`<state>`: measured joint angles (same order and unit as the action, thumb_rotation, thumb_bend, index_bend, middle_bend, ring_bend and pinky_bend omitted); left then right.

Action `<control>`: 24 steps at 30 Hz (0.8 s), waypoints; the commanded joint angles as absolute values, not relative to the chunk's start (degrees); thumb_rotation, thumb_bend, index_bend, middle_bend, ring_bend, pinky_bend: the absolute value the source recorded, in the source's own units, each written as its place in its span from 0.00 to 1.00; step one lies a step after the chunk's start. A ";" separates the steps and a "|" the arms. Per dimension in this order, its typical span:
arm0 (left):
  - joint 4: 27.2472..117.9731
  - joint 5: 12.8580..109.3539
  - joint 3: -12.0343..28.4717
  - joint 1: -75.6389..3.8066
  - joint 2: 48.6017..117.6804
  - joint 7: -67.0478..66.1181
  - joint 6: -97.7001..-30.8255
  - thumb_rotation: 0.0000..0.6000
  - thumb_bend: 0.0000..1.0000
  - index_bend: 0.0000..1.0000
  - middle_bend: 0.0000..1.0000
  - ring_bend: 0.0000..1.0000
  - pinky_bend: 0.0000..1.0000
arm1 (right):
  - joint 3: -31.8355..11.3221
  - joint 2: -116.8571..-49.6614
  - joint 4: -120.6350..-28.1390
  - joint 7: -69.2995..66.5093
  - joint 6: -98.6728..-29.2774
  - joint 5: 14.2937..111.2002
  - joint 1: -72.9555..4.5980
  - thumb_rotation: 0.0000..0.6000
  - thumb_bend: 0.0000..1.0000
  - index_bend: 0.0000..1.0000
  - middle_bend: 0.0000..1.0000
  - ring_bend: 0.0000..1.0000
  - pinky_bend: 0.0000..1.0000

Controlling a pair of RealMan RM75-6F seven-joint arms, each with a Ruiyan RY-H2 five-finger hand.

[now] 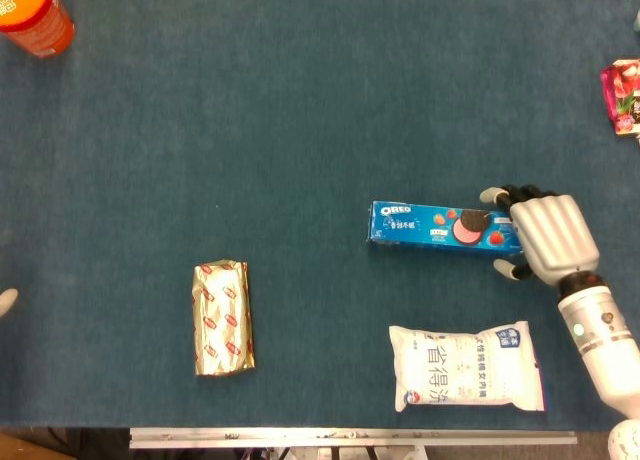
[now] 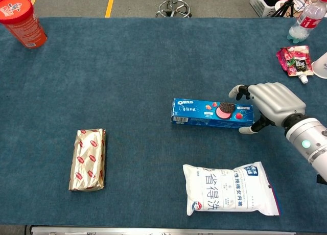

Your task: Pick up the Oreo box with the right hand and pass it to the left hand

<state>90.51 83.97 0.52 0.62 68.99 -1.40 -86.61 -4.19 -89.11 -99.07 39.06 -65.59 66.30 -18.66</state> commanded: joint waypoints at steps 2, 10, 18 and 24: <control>90.33 83.97 0.45 0.70 68.97 -1.17 -86.61 1.00 0.07 0.50 0.45 0.47 0.63 | -3.98 -89.31 -98.90 39.40 -65.42 65.07 -19.23 1.00 0.07 0.30 0.35 0.31 0.45; 90.41 83.93 0.44 0.83 69.01 -1.15 -86.71 1.00 0.07 0.50 0.45 0.47 0.63 | -3.44 -89.92 -98.29 38.96 -65.56 64.06 -20.10 1.00 0.07 0.30 0.40 0.37 0.45; 90.37 83.92 0.47 1.01 69.00 -0.98 -86.93 1.00 0.07 0.50 0.45 0.47 0.63 | -2.84 -90.56 -97.49 38.41 -66.19 63.89 -20.51 1.00 0.09 0.33 0.46 0.43 0.45; 90.38 83.84 0.49 1.08 69.09 -1.12 -86.94 1.00 0.07 0.50 0.45 0.47 0.63 | -2.51 -90.90 -97.02 37.89 -67.18 64.33 -20.55 1.00 0.11 0.38 0.50 0.48 0.46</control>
<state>90.39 83.84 0.49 1.07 69.08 -1.12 -86.94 -2.56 -90.84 -97.09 37.99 -67.06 64.23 -20.56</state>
